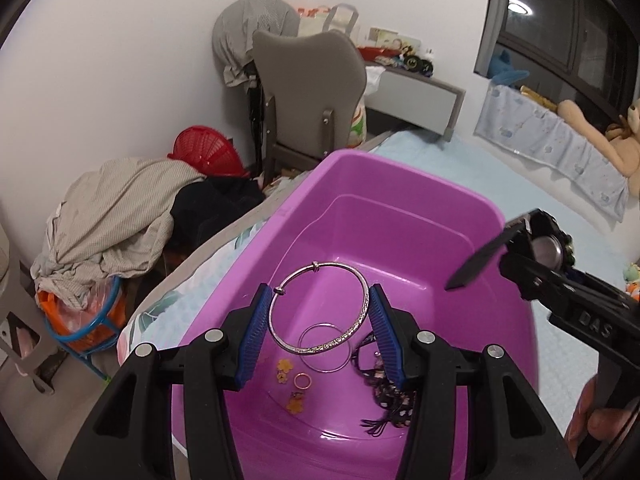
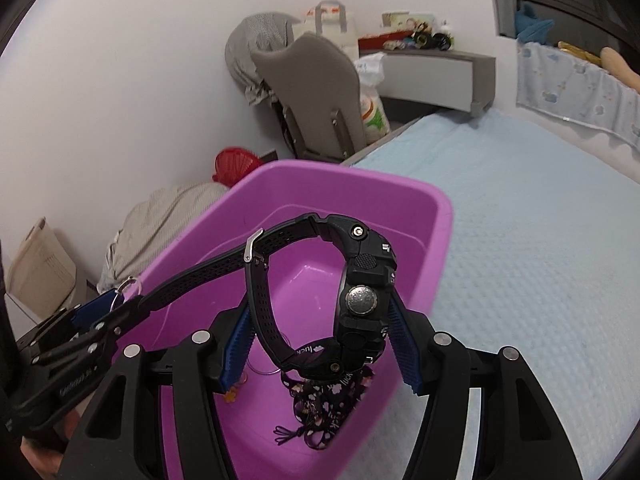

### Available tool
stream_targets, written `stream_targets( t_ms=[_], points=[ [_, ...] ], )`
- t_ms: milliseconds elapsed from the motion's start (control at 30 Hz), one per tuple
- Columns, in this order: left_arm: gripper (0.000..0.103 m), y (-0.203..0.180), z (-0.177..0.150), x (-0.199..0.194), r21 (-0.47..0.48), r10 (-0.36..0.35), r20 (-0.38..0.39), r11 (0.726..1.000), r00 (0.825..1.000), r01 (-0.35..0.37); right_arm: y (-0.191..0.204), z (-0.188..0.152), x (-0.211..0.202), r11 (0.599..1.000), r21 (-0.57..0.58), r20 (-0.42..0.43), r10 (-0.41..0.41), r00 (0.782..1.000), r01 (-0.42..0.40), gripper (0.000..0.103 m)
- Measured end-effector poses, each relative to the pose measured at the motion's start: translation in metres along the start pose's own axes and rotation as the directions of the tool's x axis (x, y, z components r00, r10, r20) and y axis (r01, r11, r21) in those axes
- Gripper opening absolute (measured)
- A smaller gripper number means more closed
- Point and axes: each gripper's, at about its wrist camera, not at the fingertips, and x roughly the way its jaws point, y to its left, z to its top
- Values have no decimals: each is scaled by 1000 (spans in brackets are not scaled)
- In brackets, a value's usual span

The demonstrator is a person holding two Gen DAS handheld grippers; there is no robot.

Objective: Organize jewelry
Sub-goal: 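Lift and carry the watch and bangle in both tools over the pink tub, then open the right tool to drop the watch while the left tool releases the bangle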

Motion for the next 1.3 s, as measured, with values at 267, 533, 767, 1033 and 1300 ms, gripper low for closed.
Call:
stream_targets(
  t_ms=[267,533,767,1033,1300],
  points=[
    [48,3,2,23,-2,23,-59,1000,998,-23,8,13,44,999,-34,-83,-1,997,-2,58],
    [49,-3,5,37,9,54,-96,999,994,-53,4,19,65,999,-36,-136,-27,990,23,59],
    [50,-2,7,41,12,88,-117,996,989,-87,1,21,71,998,-42,-154,-58,986,52,59],
    [80,2,8,39,-17,89,-125,996,988,-92,0,24,68,996,-36,-147,-86,985,82,72],
    [87,-2,8,31,-14,102,-104,995,989,-104,-3,21,56,997,-18,-127,-73,989,71,72]
  ],
)
